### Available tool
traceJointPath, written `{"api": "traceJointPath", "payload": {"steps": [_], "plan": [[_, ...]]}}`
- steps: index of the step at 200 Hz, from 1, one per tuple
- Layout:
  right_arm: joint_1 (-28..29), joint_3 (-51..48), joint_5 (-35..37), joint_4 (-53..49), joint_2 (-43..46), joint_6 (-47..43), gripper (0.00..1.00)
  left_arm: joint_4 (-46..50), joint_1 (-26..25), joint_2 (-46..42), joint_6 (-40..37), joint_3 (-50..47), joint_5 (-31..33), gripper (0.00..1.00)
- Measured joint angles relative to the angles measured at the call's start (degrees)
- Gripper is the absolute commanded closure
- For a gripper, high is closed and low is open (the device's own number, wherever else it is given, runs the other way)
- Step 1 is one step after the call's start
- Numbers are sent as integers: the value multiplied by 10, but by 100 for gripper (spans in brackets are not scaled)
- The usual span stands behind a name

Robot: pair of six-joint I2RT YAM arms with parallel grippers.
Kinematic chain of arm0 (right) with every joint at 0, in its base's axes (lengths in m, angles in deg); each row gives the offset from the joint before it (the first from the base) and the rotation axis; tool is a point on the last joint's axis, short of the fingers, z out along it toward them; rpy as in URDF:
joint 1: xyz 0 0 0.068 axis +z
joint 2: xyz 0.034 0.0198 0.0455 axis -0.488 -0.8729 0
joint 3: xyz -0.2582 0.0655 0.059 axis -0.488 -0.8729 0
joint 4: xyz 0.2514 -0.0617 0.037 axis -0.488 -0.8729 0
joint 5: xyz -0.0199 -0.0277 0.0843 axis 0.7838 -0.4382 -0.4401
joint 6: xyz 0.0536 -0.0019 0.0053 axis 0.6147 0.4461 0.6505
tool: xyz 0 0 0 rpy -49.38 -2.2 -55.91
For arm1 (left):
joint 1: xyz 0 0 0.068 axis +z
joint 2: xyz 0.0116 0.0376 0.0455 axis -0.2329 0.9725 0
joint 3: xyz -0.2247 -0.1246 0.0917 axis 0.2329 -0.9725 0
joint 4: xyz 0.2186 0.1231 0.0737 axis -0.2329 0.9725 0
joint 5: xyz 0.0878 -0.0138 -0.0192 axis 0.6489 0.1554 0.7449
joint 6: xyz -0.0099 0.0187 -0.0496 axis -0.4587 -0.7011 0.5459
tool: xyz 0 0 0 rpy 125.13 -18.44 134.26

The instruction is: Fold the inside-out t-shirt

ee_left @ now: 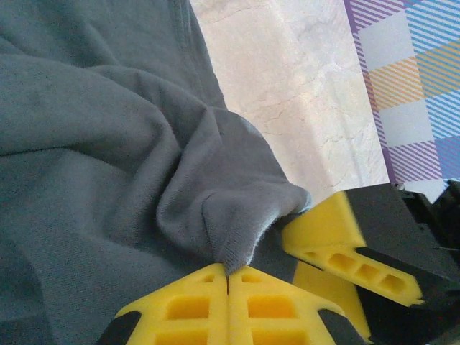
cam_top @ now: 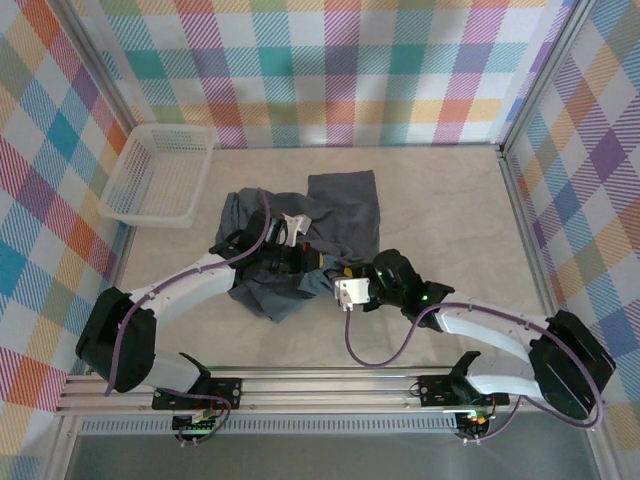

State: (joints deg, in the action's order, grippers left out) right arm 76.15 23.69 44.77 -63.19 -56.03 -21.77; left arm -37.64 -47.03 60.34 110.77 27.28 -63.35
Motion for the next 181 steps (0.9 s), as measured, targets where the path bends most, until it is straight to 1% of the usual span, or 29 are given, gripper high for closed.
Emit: {"api": "traceJointPath", "payload": {"steps": [13,26,34,47,63,80,92,105,113,125,134,144,154,163,181], "plan": [[0,0,-4,2,-12,0,58,0,0,0,0,0,0,100],[0,2,-4,4,-22,0,62,0,0,0,0,0,0,100],[0,4,-4,8,-30,0,69,0,0,0,0,0,0,100],[0,8,-4,17,-43,1,86,0,0,0,0,0,0,100],[0,12,-6,22,-48,17,100,0,0,0,0,0,2,100],[0,15,-15,20,-34,35,100,5,1,0,0,0,23,100],[-5,15,-35,12,2,57,100,18,7,2,0,-1,42,100],[-22,14,-85,12,72,104,100,24,25,8,0,-7,47,100],[-42,11,-121,30,119,145,100,22,41,10,0,-16,47,100],[-71,0,-166,67,174,204,100,11,59,12,2,-31,30,100],[-87,-15,-192,87,199,247,100,2,63,10,2,-35,12,97],[-94,-36,-214,99,210,284,100,-6,59,9,0,-34,2,89],[-94,-56,-227,108,212,311,100,-7,60,5,-5,-34,2,75],[-95,-70,-234,112,213,331,100,-6,62,1,-14,-35,3,66],[-98,-77,-243,113,216,358,100,1,65,-23,-31,-41,7,59]]}}
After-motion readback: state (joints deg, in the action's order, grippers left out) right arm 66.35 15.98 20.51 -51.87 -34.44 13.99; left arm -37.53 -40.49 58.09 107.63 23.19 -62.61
